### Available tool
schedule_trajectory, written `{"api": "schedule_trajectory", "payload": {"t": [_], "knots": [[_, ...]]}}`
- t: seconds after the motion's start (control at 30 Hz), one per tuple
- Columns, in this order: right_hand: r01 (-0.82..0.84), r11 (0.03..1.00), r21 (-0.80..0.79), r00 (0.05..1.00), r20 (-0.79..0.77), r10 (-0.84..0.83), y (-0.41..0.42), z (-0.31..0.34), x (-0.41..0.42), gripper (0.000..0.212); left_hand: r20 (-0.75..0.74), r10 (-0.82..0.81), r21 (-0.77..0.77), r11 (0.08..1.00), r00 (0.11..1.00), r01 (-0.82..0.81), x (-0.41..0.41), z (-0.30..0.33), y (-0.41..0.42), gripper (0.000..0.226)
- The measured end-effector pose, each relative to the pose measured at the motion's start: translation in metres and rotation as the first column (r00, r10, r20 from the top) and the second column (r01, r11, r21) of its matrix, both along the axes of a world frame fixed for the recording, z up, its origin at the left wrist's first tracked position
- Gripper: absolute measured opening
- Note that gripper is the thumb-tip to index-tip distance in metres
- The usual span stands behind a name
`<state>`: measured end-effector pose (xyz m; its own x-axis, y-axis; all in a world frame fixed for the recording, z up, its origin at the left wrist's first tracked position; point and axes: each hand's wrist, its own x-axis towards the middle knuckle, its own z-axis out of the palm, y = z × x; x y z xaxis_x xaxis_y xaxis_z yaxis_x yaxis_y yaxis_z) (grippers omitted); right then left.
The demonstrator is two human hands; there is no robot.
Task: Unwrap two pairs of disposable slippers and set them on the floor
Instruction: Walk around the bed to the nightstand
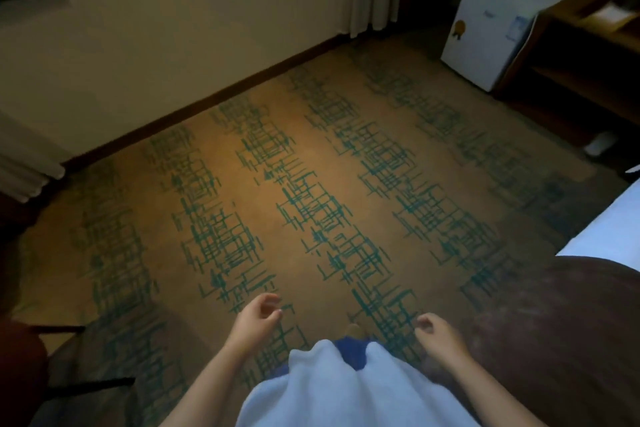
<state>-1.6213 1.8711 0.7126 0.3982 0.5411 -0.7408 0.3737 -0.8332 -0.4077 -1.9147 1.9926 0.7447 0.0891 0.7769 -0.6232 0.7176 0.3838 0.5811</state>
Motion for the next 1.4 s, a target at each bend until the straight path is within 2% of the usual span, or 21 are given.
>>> {"api": "schedule_trajectory", "payload": {"t": [0.23,0.33,0.5,0.67,0.83,1.0,1.1,1.2,1.33,1.4], "knots": [[0.066,0.995,0.068,0.998,0.016,-0.067,0.146,0.031,0.092,0.032,-0.055,-0.015,-0.052,0.999,0.998,0.012,0.061,-0.014,0.095,0.025],[0.12,0.99,0.078,0.992,0.027,-0.122,0.191,0.037,0.13,0.032,-0.094,-0.07,-0.093,0.994,0.993,0.061,0.094,-0.022,0.141,0.021],[0.243,0.968,0.064,0.967,0.058,-0.246,0.254,0.026,0.199,0.033,-0.084,-0.236,-0.085,0.97,0.968,0.229,0.174,-0.035,0.247,0.017],[0.371,0.928,0.015,0.927,0.043,-0.372,0.283,0.034,0.25,0.035,-0.082,-0.455,-0.176,0.882,0.887,0.437,0.269,-0.027,0.348,0.024],[0.496,0.868,-0.036,0.868,0.034,-0.495,0.285,0.029,0.294,0.037,-0.091,-0.589,-0.096,0.808,0.803,0.581,0.393,-0.018,0.443,0.018],[0.618,0.767,-0.171,0.775,-0.03,-0.631,0.265,0.014,0.341,0.039,0.0,-0.638,-0.014,0.77,0.77,0.638,0.543,-0.004,0.48,0.029],[0.659,0.729,-0.188,0.737,-0.033,-0.675,0.258,0.002,0.392,0.039,0.058,-0.664,0.062,0.748,0.745,0.661,0.634,-0.003,0.482,0.024],[0.628,0.757,-0.179,0.77,0.006,-0.638,0.256,-0.004,0.455,0.036,0.085,-0.653,0.09,0.757,0.753,0.647,0.705,-0.006,0.471,0.023],[0.602,0.784,-0.152,0.795,0.02,-0.606,0.257,0.0,0.548,0.035,0.044,-0.665,0.013,0.746,0.745,0.665,0.757,-0.017,0.454,0.033],[0.595,0.793,-0.128,0.801,0.015,-0.599,0.263,0.002,0.597,0.038,0.015,-0.674,-0.029,0.738,0.738,0.674,0.778,-0.023,0.451,0.03]]}}
